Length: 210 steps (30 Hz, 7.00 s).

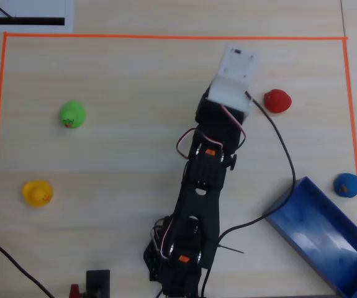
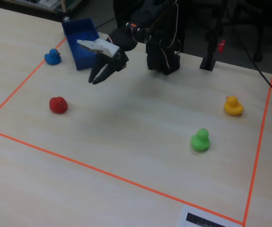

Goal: Grasp red duck and put it into box.

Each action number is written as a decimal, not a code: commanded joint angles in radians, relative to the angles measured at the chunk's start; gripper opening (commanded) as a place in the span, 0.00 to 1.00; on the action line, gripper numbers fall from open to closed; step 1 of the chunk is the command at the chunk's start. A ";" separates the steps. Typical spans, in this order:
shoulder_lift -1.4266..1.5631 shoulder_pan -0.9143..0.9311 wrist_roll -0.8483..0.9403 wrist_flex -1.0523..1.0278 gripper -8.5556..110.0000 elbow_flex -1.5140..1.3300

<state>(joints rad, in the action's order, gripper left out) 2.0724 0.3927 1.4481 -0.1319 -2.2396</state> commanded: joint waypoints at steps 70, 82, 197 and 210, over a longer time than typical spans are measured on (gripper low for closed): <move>-0.874 0.336 0.267 -0.080 0.16 0.647; -0.845 0.328 0.222 -0.115 0.07 0.713; 1.238 -0.445 0.221 -1.204 0.07 -0.871; 1.238 -0.445 0.184 -1.212 0.09 -0.871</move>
<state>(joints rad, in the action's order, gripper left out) 3.3119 -0.0445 1.6337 -1.3238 -3.1186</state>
